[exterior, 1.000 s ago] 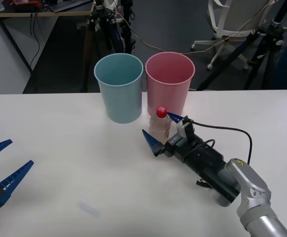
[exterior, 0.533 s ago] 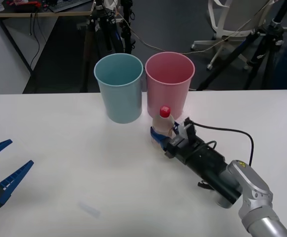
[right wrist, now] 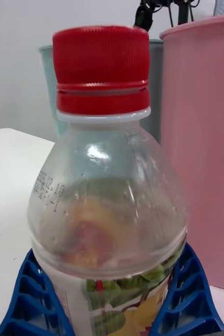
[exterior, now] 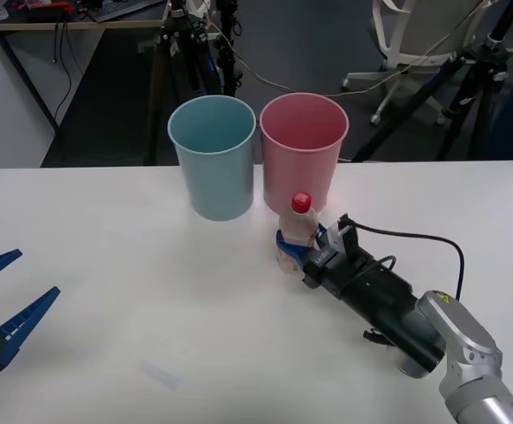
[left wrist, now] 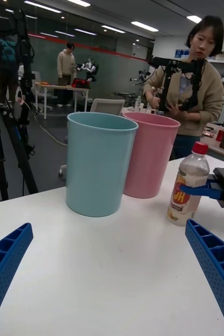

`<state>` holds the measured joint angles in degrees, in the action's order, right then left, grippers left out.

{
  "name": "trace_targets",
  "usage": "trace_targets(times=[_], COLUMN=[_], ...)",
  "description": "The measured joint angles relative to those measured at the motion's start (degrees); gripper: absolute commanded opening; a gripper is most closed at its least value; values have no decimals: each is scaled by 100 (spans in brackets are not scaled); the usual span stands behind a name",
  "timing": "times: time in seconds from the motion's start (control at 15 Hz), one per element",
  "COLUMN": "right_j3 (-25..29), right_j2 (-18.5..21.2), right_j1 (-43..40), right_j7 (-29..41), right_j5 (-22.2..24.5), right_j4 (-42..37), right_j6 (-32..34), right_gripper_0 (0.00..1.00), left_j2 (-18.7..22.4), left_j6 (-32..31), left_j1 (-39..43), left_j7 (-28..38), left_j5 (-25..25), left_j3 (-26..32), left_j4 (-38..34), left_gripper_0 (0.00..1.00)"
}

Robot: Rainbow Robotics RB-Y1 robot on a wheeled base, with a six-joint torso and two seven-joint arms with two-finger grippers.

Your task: Grasp the object on the table and drop it into the matching bin: aluminum can to the light blue bin, PET bottle to the pink bin.

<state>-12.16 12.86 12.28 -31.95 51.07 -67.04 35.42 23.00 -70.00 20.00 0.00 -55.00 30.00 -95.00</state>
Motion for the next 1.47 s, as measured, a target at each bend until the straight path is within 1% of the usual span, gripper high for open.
trace_targets(times=[0.13, 0.27, 0.33, 0.47, 0.53, 0.67, 0.8, 1.0, 1.27, 1.33, 1.47], right_j3=[-385, -772, -857, -876, -877, -876, -876, -879, -877, -877, -860], right_j2=[393, 886, 1133, 1489, 1685, 2166, 2679, 3421, 4319, 4507, 4696], right_j1=[-329, -633, -778, -1021, -1143, -1346, -1535, -1656, -1577, -1526, -1410], right_j7=[346, 443, 477, 623, 829, 1299, 1590, 2023, 2168, 2184, 2238], right_j5=[-173, -582, -731, -837, -842, -844, -942, -1263, -1916, -2090, -2235], right_j4=[-771, -1574, -1985, -2647, -2983, -3638, -4214, -4920, -5659, -5809, -5962], right_j6=[-461, -973, -1139, -1353, -1460, -1714, -1954, -2322, -2821, -2923, -2992], right_gripper_0=[0, 0, 0, 0, 0, 0, 0, 0, 0, 0, 0], left_j2=[0, 0, 0, 0, 0, 0, 0, 0, 0, 0, 0], left_j6=[0, 0, 0, 0, 0, 0, 0, 0, 0, 0, 0], left_j1=[0, 0, 0, 0, 0, 0, 0, 0, 0, 0, 0], left_j7=[0, 0, 0, 0, 0, 0, 0, 0, 0, 0, 0], left_j5=[0, 0, 0, 0, 0, 0, 0, 0, 0, 0, 0], left_j3=[0, 0, 0, 0, 0, 0, 0, 0, 0, 0, 0], left_j4=[0, 0, 0, 0, 0, 0, 0, 0, 0, 0, 0], left_gripper_0=[100, 100, 100, 100, 100, 100, 100, 100, 100, 100, 100])
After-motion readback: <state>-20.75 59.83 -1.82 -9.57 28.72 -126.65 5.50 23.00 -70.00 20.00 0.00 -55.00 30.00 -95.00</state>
